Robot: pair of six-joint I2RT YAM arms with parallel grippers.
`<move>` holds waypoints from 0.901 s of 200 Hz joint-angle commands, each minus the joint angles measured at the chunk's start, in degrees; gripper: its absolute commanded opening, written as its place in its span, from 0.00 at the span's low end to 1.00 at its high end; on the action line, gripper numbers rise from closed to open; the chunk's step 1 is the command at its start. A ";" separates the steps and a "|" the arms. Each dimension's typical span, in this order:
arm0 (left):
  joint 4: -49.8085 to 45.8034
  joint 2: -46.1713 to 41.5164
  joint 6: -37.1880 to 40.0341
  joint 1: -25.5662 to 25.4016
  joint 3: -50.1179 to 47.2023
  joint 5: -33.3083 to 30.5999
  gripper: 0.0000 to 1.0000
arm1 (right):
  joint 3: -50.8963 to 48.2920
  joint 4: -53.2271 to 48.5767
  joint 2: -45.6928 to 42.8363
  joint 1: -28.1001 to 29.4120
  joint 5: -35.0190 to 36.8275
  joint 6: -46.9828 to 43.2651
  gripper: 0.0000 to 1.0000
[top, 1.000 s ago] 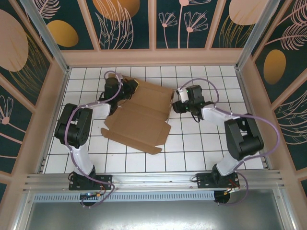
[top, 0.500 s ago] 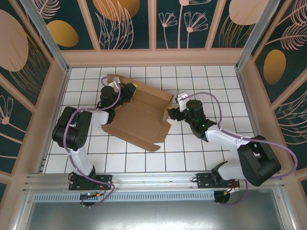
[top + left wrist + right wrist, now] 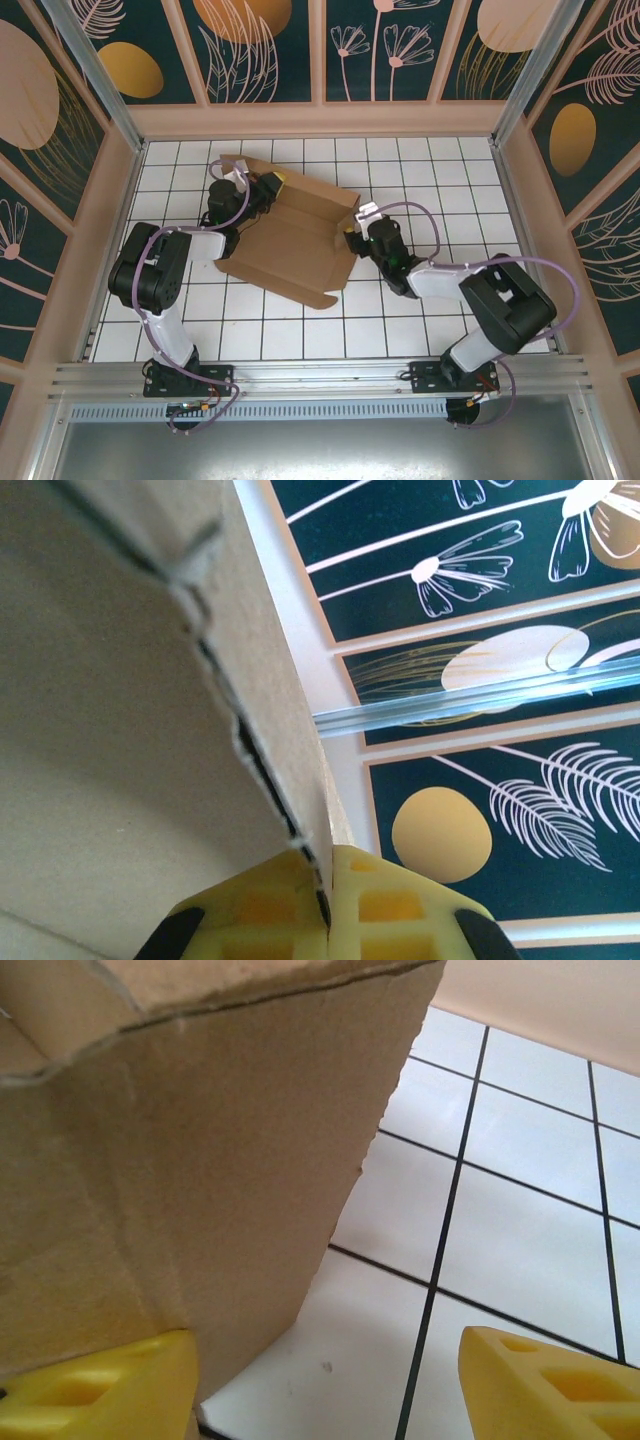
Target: Fold the paper box
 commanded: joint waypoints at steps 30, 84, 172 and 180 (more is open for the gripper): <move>-2.43 -1.47 0.17 0.03 0.42 0.32 0.00 | 6.59 8.53 4.71 -0.72 1.73 -1.70 0.69; -4.30 -1.60 -0.22 -0.01 0.74 0.41 0.00 | 6.50 11.26 4.64 -1.42 -7.75 -4.99 0.79; -9.02 -1.92 0.83 -0.04 3.21 0.88 0.00 | 4.47 16.49 4.69 -3.63 -18.45 -5.81 0.92; -10.13 -2.24 1.38 -0.05 3.56 0.63 0.00 | 4.41 16.98 4.83 -3.82 -19.44 -5.53 0.91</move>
